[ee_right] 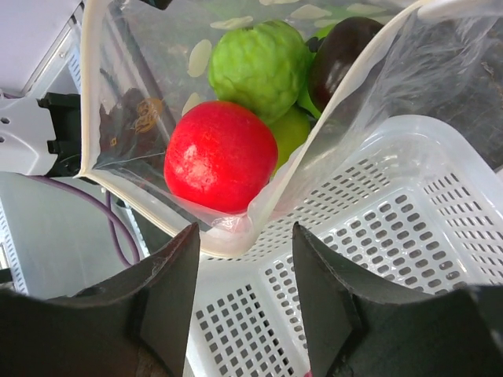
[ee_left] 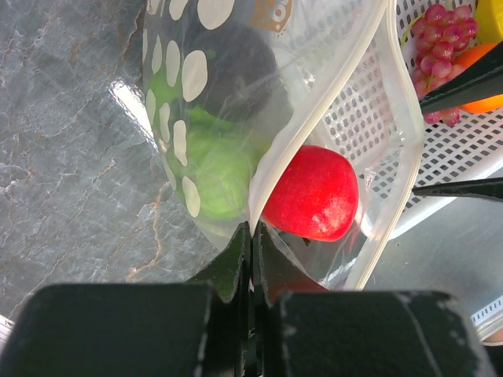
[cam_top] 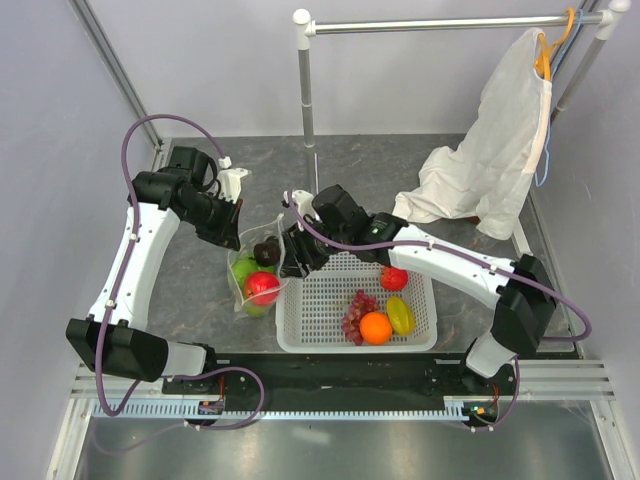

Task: Place the food in the zip-top bag and seal the zipper
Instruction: Adjust the zipper food storage bag at the center of the board, then zip the zipper food storage bag at the center of the board.

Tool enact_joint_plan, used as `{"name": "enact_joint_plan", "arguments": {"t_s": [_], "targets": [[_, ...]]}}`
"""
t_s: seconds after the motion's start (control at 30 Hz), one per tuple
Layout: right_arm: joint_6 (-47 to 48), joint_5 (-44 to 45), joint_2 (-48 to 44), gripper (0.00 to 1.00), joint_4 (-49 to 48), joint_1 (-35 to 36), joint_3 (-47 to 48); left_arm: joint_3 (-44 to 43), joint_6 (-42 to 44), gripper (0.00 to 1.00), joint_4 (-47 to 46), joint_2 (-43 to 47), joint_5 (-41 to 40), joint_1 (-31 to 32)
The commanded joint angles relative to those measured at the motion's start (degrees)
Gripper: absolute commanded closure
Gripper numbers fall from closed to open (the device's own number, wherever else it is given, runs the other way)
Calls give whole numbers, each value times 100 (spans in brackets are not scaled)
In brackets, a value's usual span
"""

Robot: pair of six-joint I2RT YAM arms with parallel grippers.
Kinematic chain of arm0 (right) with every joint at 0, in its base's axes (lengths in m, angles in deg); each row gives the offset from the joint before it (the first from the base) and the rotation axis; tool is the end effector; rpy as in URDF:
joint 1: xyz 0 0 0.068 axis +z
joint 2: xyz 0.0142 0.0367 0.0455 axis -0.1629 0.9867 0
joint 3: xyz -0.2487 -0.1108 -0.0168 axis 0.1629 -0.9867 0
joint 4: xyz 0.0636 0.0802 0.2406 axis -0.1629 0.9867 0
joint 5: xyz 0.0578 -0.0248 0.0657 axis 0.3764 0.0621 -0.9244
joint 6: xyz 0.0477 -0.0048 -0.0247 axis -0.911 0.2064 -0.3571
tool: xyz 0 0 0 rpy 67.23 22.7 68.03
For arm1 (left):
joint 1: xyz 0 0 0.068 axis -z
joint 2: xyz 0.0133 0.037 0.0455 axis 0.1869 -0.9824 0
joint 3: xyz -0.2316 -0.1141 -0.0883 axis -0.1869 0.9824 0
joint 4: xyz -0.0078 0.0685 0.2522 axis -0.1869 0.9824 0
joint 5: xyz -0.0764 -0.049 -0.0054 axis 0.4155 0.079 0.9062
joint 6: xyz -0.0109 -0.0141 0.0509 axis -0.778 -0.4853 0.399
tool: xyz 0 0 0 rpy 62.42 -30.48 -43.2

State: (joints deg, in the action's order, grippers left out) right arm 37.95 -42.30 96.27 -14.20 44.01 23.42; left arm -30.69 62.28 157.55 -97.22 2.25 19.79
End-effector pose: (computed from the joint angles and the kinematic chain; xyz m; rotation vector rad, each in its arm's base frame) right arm 0.2106 0.3054 0.3124 -0.9151 2.2038 1.0806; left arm 0.2303 -0.0499 0.3671 0.6515 2.6418 -0.4935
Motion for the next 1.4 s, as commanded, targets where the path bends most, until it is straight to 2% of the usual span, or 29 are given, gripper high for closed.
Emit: {"name": "enact_joint_plan", "arguments": {"t_s": [0.0,0.03,0.07,0.13,0.17,0.27,0.3,0.4,0.43,0.7,0.9,1.03,1.17,1.2,1.3,1.37], "targets": [[-277,-151,186,45,-279,5,-82,45,38,98,146,122,195,-14],[-269,-186,212,49,-349,5,-91,80,46,98,137,123,204,-14],[-355,-256,221,72,-393,-12,-117,107,46,98,111,140,230,-5],[-514,-362,265,94,-578,-21,-92,151,64,98,101,140,239,-5],[-602,-449,274,100,-639,-21,39,107,72,98,119,105,152,-5],[-1233,-651,301,100,-1130,5,512,-628,265,98,259,-44,-269,-5],[-1618,-643,309,100,-1428,31,654,-1223,336,98,434,-210,-288,-5],[-2077,-425,344,100,-1868,224,1059,-2131,433,98,934,-579,45,4],[-2201,-345,345,100,-1949,268,1077,-2195,424,98,997,-641,133,4],[-2957,191,564,100,-2334,348,481,-712,486,96,471,-247,493,4],[-3020,534,591,100,-2371,348,85,-297,652,95,313,-53,669,-5],[-2888,701,643,100,-2336,322,23,-315,635,85,330,69,932,-14],[-2835,833,722,100,-2318,234,23,-96,828,66,497,201,1617,-14],[-2835,842,722,100,-2327,216,23,-34,828,54,506,263,1680,-14],[-2835,851,749,100,-2327,111,111,291,776,40,331,333,1689,-14],[-2791,842,740,100,-2336,84,137,519,706,38,182,377,1549,-14]]}}
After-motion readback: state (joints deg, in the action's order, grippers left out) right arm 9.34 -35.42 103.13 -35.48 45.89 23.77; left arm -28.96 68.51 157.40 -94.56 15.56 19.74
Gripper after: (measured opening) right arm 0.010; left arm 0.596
